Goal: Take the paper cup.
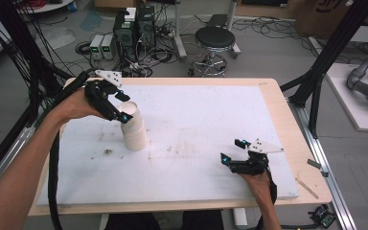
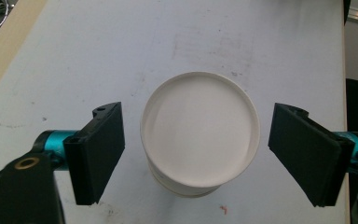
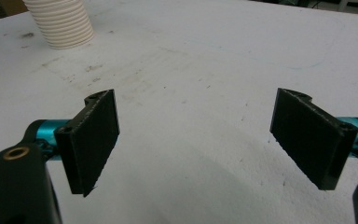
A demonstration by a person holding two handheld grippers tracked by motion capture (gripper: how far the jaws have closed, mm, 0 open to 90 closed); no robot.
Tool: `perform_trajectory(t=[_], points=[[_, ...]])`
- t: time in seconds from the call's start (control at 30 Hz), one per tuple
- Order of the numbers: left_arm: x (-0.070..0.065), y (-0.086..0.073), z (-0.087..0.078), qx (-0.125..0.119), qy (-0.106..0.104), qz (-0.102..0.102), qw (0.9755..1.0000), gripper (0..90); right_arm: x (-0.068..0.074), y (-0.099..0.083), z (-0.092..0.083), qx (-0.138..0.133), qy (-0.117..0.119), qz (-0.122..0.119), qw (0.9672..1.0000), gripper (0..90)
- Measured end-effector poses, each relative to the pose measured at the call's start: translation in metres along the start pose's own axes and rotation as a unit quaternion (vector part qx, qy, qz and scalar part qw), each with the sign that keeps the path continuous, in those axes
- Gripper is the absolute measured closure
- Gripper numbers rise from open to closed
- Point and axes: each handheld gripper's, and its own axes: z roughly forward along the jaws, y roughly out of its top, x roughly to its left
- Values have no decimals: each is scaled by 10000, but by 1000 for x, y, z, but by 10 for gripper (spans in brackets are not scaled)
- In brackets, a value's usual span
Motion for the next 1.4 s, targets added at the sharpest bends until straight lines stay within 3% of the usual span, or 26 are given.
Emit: perform_trajectory(t=[0.17,0.33,0.7,1.07,1.23,1.4], points=[[1,-2,2,44,4,-16,10000,236,0,0,0,-1,-2,-4,10000,156],[2,-3,0,4,-23,-46,10000,340,0,0,0,7,14,19,10000,156],[2,-3,-1,13,13,-95,10000,347,0,0,0,17,17,29,10000,156],[0,0,-10,-138,46,-105,9998,361,0,0,1,28,12,10,10000,156],[-1,7,-21,-227,93,-129,9996,365,0,0,1,28,9,10,10000,156],[-4,15,-38,-495,180,-129,9985,370,0,0,1,31,4,12,10000,156]])
